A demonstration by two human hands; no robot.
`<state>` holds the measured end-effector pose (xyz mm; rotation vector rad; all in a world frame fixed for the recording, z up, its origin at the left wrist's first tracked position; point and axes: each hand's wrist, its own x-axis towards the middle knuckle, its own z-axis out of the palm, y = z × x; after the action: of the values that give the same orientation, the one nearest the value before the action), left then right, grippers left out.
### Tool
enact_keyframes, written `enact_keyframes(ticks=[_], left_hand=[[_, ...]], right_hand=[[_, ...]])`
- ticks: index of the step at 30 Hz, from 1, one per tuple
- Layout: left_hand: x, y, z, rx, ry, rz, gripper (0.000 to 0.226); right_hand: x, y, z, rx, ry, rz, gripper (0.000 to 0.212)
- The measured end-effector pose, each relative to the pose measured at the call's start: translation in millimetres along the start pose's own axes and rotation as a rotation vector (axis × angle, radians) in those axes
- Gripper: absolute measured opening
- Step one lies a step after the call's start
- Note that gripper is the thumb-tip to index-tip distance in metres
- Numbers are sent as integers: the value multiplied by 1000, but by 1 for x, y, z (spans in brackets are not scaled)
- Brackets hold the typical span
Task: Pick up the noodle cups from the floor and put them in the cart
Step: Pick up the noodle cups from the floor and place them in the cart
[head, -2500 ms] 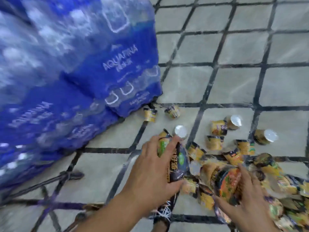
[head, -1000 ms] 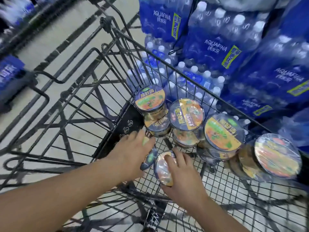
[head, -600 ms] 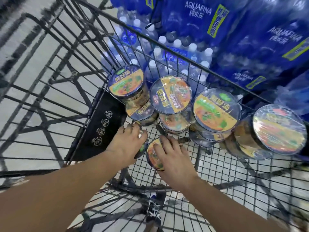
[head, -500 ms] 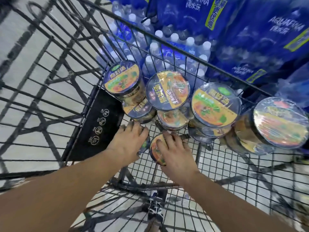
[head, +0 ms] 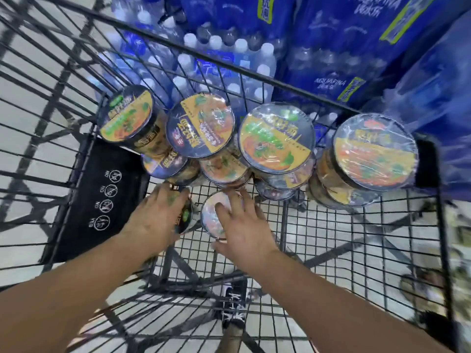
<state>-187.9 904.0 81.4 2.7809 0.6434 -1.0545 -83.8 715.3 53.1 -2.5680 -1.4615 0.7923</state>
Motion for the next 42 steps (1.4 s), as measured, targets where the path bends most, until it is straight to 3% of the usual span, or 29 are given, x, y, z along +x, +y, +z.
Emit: enact_keyframes(ticks=[2,5,10,13,15,22,28,34,37,42], left_hand=[[-17,2,-18,-75,61,18,90],[-59,27,-52,-155,277,105,63],[-125,134,-131,-366,577,372,55],[-141,227,-172,-389,609,512,61],[-148,300,-183,-382,600,603,65],[-149,571,-109,-145,391,866,76],[-155,740,4,-5,158,863,82],[-99,835,96,23,-14,715,92],[-50,867,146,-77,-118,589,94],[37,913,232,-132,-140,510,104]], right_hand=[[-18,1,-23,59,86,4,74],[-61,7,-71,188,192,0,63],[-184,57,-151,393,487,39,56],[-271,118,-170,438,719,207,46],[-327,166,-164,426,770,381,47],[-534,302,-49,387,599,867,62],[-706,375,63,525,363,1105,70],[-776,448,175,593,125,1282,88],[-777,489,242,612,26,1355,95],[-756,564,353,612,-85,1475,115]])
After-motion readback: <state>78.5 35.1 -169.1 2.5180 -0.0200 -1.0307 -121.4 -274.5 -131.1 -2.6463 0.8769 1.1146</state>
